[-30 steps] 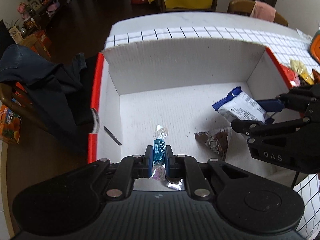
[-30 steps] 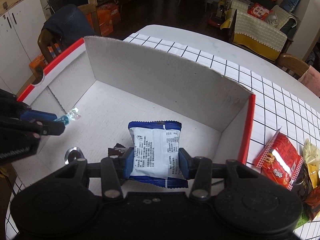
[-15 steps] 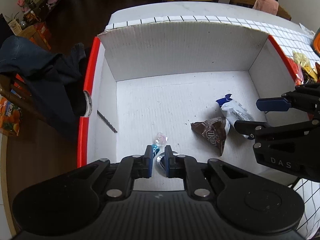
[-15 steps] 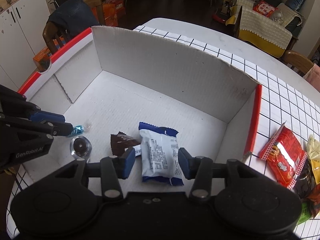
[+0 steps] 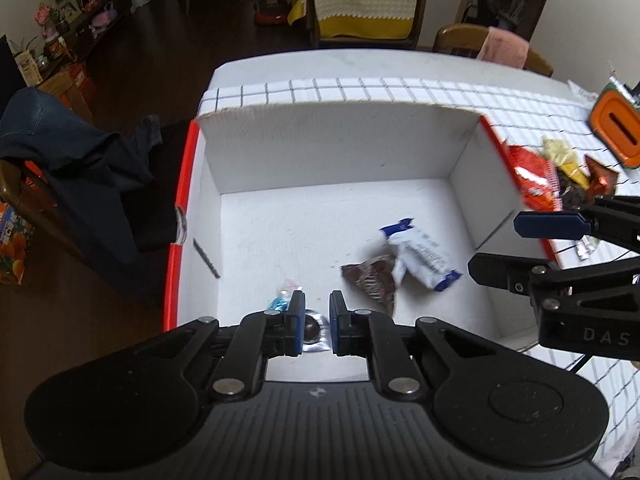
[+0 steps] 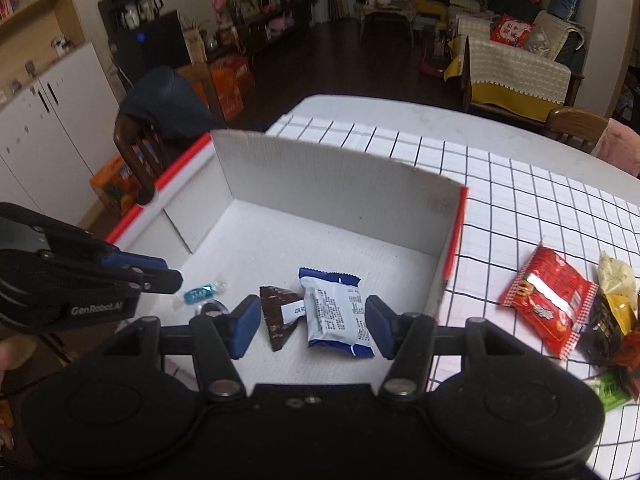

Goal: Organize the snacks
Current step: 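Move both tools back toward the remaining snack pile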

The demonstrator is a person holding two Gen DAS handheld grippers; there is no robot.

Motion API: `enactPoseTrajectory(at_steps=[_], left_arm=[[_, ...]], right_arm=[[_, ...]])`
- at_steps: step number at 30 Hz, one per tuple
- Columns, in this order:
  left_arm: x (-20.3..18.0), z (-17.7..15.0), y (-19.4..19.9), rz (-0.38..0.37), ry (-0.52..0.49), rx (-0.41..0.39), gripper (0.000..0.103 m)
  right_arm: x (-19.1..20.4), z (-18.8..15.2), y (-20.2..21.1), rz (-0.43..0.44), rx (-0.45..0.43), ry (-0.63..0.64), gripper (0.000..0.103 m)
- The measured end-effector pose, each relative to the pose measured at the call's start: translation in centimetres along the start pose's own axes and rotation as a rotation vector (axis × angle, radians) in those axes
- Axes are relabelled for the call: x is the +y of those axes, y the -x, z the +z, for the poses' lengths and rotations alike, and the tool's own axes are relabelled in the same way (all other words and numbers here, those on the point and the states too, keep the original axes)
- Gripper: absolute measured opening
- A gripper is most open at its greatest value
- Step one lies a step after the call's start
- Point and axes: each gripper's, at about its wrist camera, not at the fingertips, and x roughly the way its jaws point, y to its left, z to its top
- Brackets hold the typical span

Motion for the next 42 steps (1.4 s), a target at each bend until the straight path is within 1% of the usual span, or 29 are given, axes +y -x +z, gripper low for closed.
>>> enactPoseTrajectory(at_steps=[3,6,7,9,11,13,16,18,20,22,24,26,31,36,42], left_arm=[[-0.6,0.0,1.0,-0.016,-0.004,-0.020,0.015],[-1.4,0.1,1.9,-0.030,-0.010,-0.039,0.024],[-1.6,0.1,2.1,-0.035,-0.010,-0.046,0.030],[-2.3,0.1,2.7,-0.049,-0.016,-0.064,0.037],[-3.1,0.0,3.3,-0.057,-0.024,-0.085,0.055],[-4.0,0.1,3.9,-0.067,-0.037,-0.109,0.062],[-5.5,0.3,4.5,-0.080,-0.063,-0.124,0.063],[-6.6,0.6,4.7,-0.090,-0.080,-0.133,0.065],[-7.7,0.7,4.9,-0.098,-0.092,-0.145,0.070],[-8.8,0.9,5.1,-0.110,-0.102,-0.155,0.071],[-9.9,0.9,5.1,-0.122,-0.111,-0.163,0.073],[-11.0,1.0,5.2,-0.129,-0.120,-0.172,0.077],[-13.8,1.2,5.1,-0.157,-0.146,-0.191,0.083],[-17.0,1.6,4.3,-0.185,-0.180,-0.182,0.083],[-21.5,1.9,2.4,-0.207,-0.240,-0.173,0.084]], right_arm=[[-0.6,-0.4,1.7,0.006,-0.031,-0.027,0.060],[-1.1,-0.8,3.4,-0.005,-0.063,-0.047,0.063],[-1.4,-1.0,4.0,-0.012,-0.073,-0.055,0.064],[-1.9,-1.3,5.1,-0.014,-0.091,-0.066,0.064],[-2.5,-1.7,6.1,-0.024,-0.109,-0.075,0.066],[-3.1,-2.2,7.2,-0.030,-0.129,-0.088,0.071],[-4.1,-2.8,8.7,-0.044,-0.154,-0.106,0.076],[-4.8,-3.3,9.6,-0.056,-0.171,-0.111,0.079],[-5.7,-3.7,10.4,-0.067,-0.184,-0.120,0.082],[-6.8,-4.2,11.2,-0.076,-0.196,-0.137,0.087],[-7.8,-4.7,11.9,-0.094,-0.205,-0.151,0.089],[-8.9,-5.2,12.5,-0.108,-0.212,-0.168,0.091],[-12.0,-6.7,13.8,-0.151,-0.228,-0.200,0.099],[-15.2,-8.3,14.6,-0.197,-0.226,-0.232,0.103],[-19.6,-10.0,14.6,-0.250,-0.200,-0.276,0.103]])
